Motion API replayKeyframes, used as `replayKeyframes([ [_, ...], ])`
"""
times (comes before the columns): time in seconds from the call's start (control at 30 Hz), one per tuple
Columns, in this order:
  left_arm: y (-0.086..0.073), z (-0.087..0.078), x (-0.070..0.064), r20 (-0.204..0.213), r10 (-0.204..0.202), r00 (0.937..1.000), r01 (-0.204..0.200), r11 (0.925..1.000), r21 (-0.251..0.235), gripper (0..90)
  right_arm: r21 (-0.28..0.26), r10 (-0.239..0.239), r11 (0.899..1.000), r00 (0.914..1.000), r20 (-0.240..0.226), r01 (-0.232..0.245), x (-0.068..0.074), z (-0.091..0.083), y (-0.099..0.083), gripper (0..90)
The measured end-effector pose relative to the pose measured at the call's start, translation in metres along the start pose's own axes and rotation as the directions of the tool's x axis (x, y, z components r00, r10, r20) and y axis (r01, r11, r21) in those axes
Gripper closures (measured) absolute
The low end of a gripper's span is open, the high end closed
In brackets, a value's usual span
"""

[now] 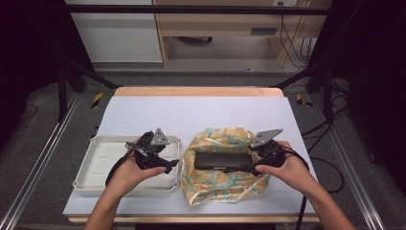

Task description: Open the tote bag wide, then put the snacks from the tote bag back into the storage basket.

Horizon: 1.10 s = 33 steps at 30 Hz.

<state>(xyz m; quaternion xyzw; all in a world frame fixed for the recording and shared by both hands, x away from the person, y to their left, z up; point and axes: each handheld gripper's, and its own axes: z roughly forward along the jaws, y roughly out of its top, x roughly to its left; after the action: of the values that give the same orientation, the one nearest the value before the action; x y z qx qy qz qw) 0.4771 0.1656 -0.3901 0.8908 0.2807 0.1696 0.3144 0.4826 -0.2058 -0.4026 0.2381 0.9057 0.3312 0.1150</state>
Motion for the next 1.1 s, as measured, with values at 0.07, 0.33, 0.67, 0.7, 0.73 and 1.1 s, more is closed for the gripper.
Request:
replayKeyframes([
  [0.07, -0.002, 0.0, 0.002, -0.001, 0.0, 1.0, 0.0, 1.0, 0.001, 12.8, 0.017, -0.02, 1.0, 0.9998, 0.002, 0.02, 0.0, 0.001, 0.003, 22.3],
  [0.33, -0.005, -0.005, 0.004, 0.009, -0.003, 1.0, 0.003, 1.0, 0.001, 9.6, 0.081, -0.078, 0.994, 0.9969, -0.005, 0.078, -0.002, 0.004, 0.013, 17.6],
  [0.67, -0.009, -0.009, 0.006, 0.012, 0.013, 0.9998, -0.014, 0.9998, 0.012, 8.6, 0.146, -0.146, 0.978, 0.9892, -0.009, 0.146, -0.007, 0.01, 0.017, 23.8],
  [0.7, -0.009, -0.009, 0.006, 0.011, 0.014, 0.9998, -0.014, 0.9998, 0.013, 8.6, 0.149, -0.151, 0.977, 0.9885, -0.011, 0.151, -0.007, 0.01, 0.017, 25.0],
  [0.73, -0.01, -0.009, 0.006, 0.013, 0.014, 0.9998, -0.014, 0.9998, 0.012, 8.5, 0.152, -0.155, 0.976, 0.9879, -0.014, 0.155, -0.007, 0.011, 0.017, 25.2],
  [1.1, -0.01, -0.009, 0.005, 0.022, 0.019, 0.9996, -0.019, 0.9997, 0.017, 8.5, 0.221, -0.196, 0.954, 0.9795, -0.045, 0.202, -0.006, 0.02, 0.022, 29.4],
])
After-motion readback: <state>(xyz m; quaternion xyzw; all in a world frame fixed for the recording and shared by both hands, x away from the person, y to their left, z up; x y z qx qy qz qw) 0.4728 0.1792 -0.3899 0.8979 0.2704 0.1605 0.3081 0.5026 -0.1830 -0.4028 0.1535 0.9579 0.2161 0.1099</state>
